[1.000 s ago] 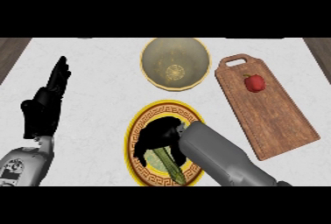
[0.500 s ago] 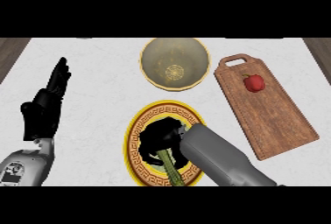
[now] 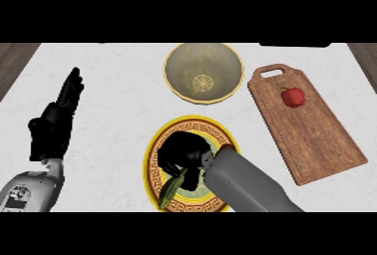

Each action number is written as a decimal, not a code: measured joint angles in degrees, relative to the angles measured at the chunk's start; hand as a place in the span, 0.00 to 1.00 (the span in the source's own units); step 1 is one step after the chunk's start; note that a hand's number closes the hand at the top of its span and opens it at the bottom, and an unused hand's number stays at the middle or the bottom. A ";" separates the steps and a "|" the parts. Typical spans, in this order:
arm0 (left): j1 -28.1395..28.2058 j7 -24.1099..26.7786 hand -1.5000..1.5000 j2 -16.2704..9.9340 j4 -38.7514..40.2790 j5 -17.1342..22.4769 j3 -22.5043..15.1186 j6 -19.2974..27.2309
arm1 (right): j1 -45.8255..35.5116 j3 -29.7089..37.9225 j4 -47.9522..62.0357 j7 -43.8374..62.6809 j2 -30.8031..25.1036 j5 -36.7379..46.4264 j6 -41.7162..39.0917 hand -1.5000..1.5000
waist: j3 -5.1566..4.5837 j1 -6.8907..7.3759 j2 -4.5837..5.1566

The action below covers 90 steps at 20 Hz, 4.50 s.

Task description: Pick the squash from the plate and place it in the bowl

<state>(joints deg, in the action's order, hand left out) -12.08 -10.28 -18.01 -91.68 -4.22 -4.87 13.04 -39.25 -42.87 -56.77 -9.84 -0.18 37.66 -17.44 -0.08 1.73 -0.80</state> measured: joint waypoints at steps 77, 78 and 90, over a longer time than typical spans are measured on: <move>-2.74 0.65 0.50 2.88 1.45 -2.19 3.11 -2.69 | -21.55 44.98 36.79 -9.34 -8.73 -33.62 48.25 0.00 | 0.15 0.33 1.61; -2.11 0.89 0.50 2.74 1.12 -2.09 3.37 -2.89 | -20.37 45.54 36.17 -10.56 -9.36 -34.29 46.54 0.00 | 0.14 0.02 1.47; -0.10 -0.53 0.50 3.71 -0.29 -3.89 4.63 -2.61 | -3.27 44.14 16.07 -11.80 -11.73 -38.04 31.04 0.00 | 0.07 -2.32 0.54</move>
<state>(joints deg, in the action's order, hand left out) -12.18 -10.81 -14.30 -91.97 -8.12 -0.23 10.43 -42.52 1.26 -40.71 -21.64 -11.90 -0.39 13.60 -0.01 -0.60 -0.27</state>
